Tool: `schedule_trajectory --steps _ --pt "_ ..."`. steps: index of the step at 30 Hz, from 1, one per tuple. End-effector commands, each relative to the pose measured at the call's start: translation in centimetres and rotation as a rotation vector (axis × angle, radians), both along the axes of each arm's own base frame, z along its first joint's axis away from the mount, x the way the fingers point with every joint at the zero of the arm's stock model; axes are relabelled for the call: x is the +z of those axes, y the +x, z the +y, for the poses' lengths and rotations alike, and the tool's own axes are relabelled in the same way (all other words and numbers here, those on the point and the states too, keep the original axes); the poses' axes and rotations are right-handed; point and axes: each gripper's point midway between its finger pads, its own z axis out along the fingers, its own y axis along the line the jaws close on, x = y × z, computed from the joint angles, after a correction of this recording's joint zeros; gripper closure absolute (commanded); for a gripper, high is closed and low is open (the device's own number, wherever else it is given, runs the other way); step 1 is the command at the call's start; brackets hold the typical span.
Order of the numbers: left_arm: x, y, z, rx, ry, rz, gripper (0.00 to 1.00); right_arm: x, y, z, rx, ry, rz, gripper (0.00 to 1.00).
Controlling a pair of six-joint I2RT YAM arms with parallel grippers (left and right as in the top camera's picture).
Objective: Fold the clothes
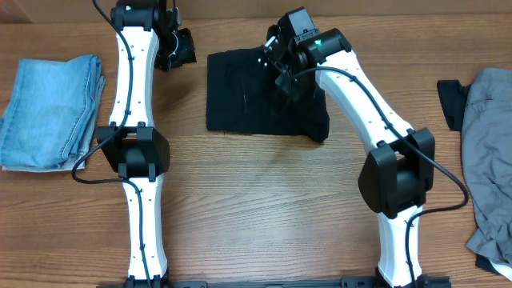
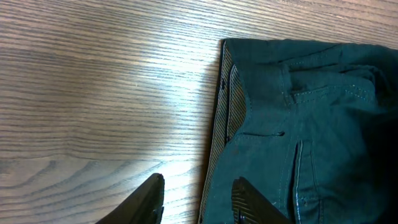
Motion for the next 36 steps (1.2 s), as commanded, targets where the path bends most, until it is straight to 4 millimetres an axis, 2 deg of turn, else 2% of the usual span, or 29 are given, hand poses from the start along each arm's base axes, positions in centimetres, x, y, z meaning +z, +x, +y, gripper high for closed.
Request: schedule_trajectory --steps 1,3,7,8,9,10,11,12,14,17,20,21,23,25,28,30,31,33,36 --pt "0.2 0.0 -0.1 -0.018 -0.003 -0.007 0.58 -2.2 0.0 1.0 0.010 0.038 0.058 0.85" --pt "0.2 0.0 -0.1 -0.018 -0.004 -0.007 0.57 -2.4 -0.4 1.6 0.024 0.073 0.079 0.85" --pt "0.2 -0.1 -0.2 -0.018 -0.007 -0.003 0.57 -2.5 -0.8 1.5 0.024 0.069 0.099 0.83" --pt "0.2 -0.2 -0.2 -0.018 -0.007 -0.001 0.56 -2.6 -1.0 1.5 0.025 0.071 0.105 0.78" --pt "0.2 -0.2 -0.2 -0.018 -0.007 0.001 0.55 -2.5 -1.2 1.9 0.031 0.089 0.117 0.66" --pt "0.2 -0.2 -0.2 -0.018 -0.007 0.001 0.54 -2.5 -1.4 2.2 0.038 0.109 0.128 0.62" --pt "0.2 -0.2 -0.2 -0.018 -0.007 0.000 0.54 -2.4 -1.9 3.0 0.055 0.157 0.153 0.50" --pt "0.2 -0.2 -0.2 -0.018 -0.007 0.000 0.54 -2.2 -2.2 3.7 0.068 0.195 0.169 0.44" --pt "0.2 -0.2 -0.2 -0.018 -0.007 0.000 0.54 -1.6 -3.2 5.5 0.105 0.303 0.215 0.23" --pt "0.2 -0.2 -0.2 -0.018 -0.007 0.000 0.51 -0.9 -3.3 5.7 0.111 0.322 0.213 0.12" --pt "0.2 -0.2 -0.2 -0.019 -0.007 0.001 0.50 1.4 -3.1 5.8 0.118 0.334 0.178 0.07" --pt "0.2 -0.2 -0.2 -0.018 -0.007 0.001 0.50 3.0 -2.7 5.6 0.118 0.334 0.142 0.06" --pt "0.2 -0.3 -0.2 -0.018 -0.007 0.006 0.50 5.8 -1.5 4.4 0.074 0.296 0.050 0.06" --pt "0.1 -0.4 -0.2 -0.018 -0.006 0.011 0.50 8.3 0.8 1.4 -0.108 0.226 -0.062 0.06" --pt "0.1 -0.5 -0.2 -0.018 -0.006 0.014 0.50 10.0 3.1 -3.0 -0.393 0.204 -0.146 0.08" --pt "0.1 -0.5 -0.2 -0.018 -0.006 0.015 0.49 9.8 3.6 -4.8 -0.519 0.237 -0.130 0.10" --pt "0.1 -0.5 -0.2 -0.018 -0.006 0.015 0.49 9.2 4.0 -6.6 -0.637 0.264 -0.109 0.13" --pt "0.1 -0.6 -0.2 -0.018 -0.006 0.017 0.49 8.1 4.2 -8.2 -0.746 0.296 -0.066 0.16" --pt "0.0 -0.7 -0.2 -0.018 -0.005 0.023 0.49 6.1 3.8 -7.9 -0.756 0.358 0.035 0.17"
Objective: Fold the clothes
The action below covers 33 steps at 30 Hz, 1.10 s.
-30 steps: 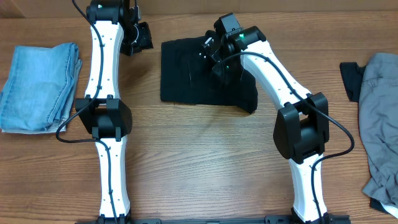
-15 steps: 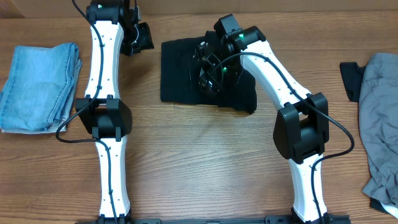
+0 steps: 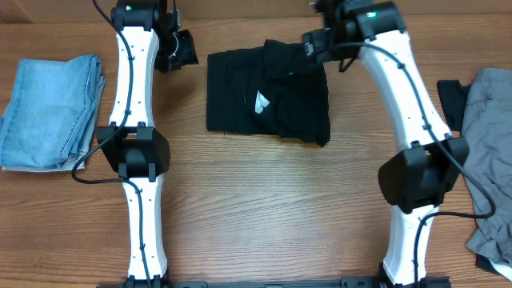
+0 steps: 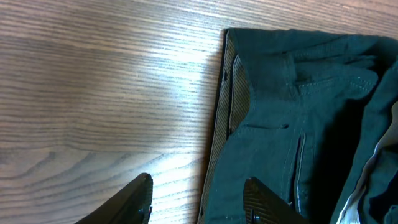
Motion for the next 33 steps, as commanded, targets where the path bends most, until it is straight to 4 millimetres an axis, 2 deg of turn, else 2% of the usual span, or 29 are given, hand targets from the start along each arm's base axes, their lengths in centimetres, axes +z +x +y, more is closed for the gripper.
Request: schedule_trajectory --steps 1,3,6,10,13,17,23,26,28,33 --pt "0.2 -0.1 -0.2 -0.018 -0.006 -0.002 0.49 -1.9 -0.6 0.7 -0.095 0.122 0.082 0.17" --pt "0.2 -0.1 -0.2 -0.018 -0.006 -0.002 0.48 -3.5 -0.4 1.1 -0.114 0.146 0.120 0.16" --pt "0.2 -0.2 -0.2 -0.018 -0.006 0.002 0.48 -4.4 -0.2 3.0 -0.086 0.236 0.149 0.17" --pt "0.1 -0.4 -0.1 -0.027 0.003 0.007 0.46 -5.6 0.5 3.6 -0.224 0.319 0.189 0.17" --pt "0.1 -0.4 -0.1 -0.031 0.005 0.008 0.46 -6.0 0.7 4.0 -0.239 0.332 0.193 0.18" --pt "0.1 -0.3 0.0 -0.037 0.007 0.000 0.46 -5.9 0.5 5.7 -0.207 0.327 0.182 0.18" --pt "0.1 -0.3 0.0 -0.039 0.010 0.000 0.46 -7.0 0.8 4.8 -0.292 0.200 0.134 0.18" --pt "0.1 -0.3 0.0 -0.041 0.010 0.001 0.46 -7.2 0.8 3.4 -0.353 0.141 0.119 0.15" --pt "0.1 -0.4 0.0 -0.047 0.012 0.000 0.46 -7.2 1.0 2.4 -0.374 0.122 0.113 0.14" --pt "0.1 -0.3 -0.1 -0.049 0.012 -0.002 0.46 -7.3 1.1 1.9 -0.426 0.138 0.119 0.14"
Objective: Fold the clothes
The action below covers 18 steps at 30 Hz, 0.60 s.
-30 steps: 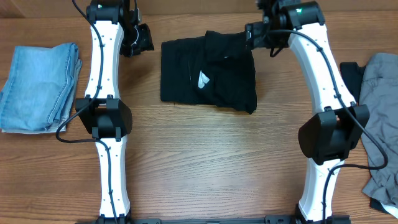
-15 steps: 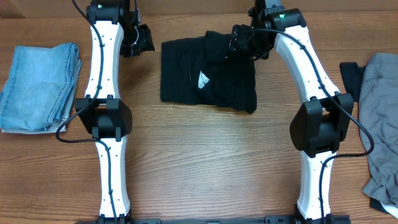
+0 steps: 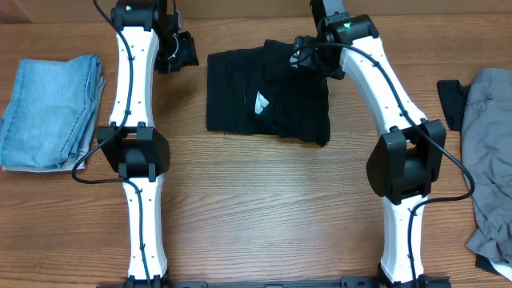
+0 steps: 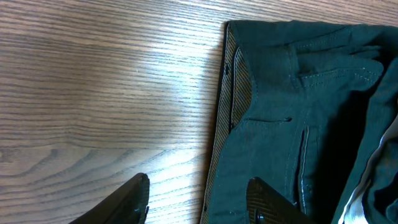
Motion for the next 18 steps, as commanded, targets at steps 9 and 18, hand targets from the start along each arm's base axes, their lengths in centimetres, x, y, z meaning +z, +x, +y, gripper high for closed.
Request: schedule_trajectory --steps 9,18 --pt "0.3 0.2 -0.1 -0.024 0.005 -0.020 0.46 -3.4 -0.1 0.3 -0.087 0.016 0.026 0.14" --pt "0.3 0.3 -0.1 -0.027 0.006 -0.021 0.46 -1.8 1.9 4.9 0.056 0.238 -0.066 0.28"
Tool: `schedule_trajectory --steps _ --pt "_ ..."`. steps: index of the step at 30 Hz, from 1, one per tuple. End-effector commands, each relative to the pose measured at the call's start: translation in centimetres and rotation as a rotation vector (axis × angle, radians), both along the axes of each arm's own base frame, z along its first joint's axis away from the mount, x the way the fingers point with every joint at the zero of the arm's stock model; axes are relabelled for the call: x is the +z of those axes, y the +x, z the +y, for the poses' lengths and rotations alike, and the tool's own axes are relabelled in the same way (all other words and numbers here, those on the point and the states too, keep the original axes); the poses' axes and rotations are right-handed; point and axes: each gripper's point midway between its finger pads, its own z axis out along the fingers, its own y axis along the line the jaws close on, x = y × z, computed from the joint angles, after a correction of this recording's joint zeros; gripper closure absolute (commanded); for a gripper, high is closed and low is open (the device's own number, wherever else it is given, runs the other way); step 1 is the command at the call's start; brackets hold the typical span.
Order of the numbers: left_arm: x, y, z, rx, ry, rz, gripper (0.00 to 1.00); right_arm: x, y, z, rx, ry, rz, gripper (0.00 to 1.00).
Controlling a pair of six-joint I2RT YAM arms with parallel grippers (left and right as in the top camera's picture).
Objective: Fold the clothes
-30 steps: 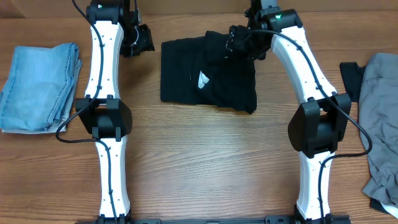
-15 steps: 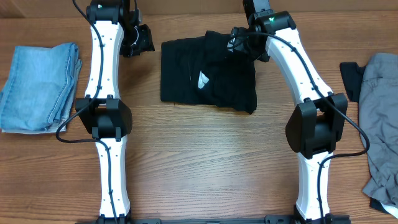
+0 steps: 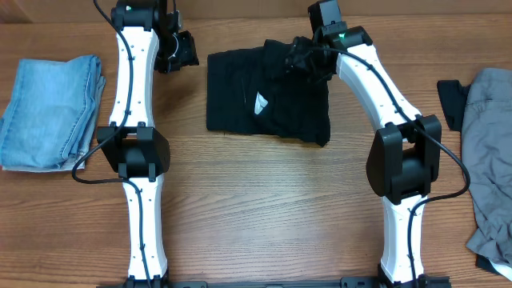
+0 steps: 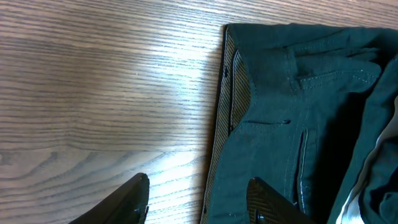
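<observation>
Black trousers lie folded at the far middle of the table, with a white label showing on top. In the left wrist view their waistband runs down the middle. My left gripper stands just left of the trousers, open astride the waistband edge, with one fingertip over wood. My right gripper is low over the far right part of the trousers. Dark against the cloth, its jaws cannot be read.
Folded blue jeans lie at the table's left edge. A grey garment and a dark one are heaped at the right edge. Bare wood fills the near half between the two arm bases.
My right arm has shifted slightly, its wrist now a little further left and back, while its gripper stays at the trousers' far right part. The left gripper and the trousers look unchanged.
At first my right gripper was over the middle of the black trousers and no label showed. Then it was up at the far right corner, with a white label uncovered. After that it was down at the trousers' far edge, where it stays. The left gripper stayed beside the waistband.
</observation>
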Motion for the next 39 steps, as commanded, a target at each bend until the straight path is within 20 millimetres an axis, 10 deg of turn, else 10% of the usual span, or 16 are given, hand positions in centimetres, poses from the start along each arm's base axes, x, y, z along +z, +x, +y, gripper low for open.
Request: schedule_trajectory --steps 1,8,24,39 --pt "0.2 0.1 -0.1 -0.027 0.006 -0.014 0.46 0.4 0.1 2.4 0.082 0.095 -0.017 0.28" --pt "0.3 0.2 -0.1 -0.027 0.005 -0.019 0.46 2.1 -0.3 7.4 0.451 0.067 -0.192 0.00" --pt "0.3 0.2 -0.4 -0.039 -0.011 -0.020 0.35 4.9 -1.4 7.2 0.805 -0.062 -0.322 0.00" --pt "0.0 0.0 -0.3 -0.008 -0.010 -0.001 0.28 -2.9 -3.7 9.5 0.817 -0.036 -0.245 0.00"
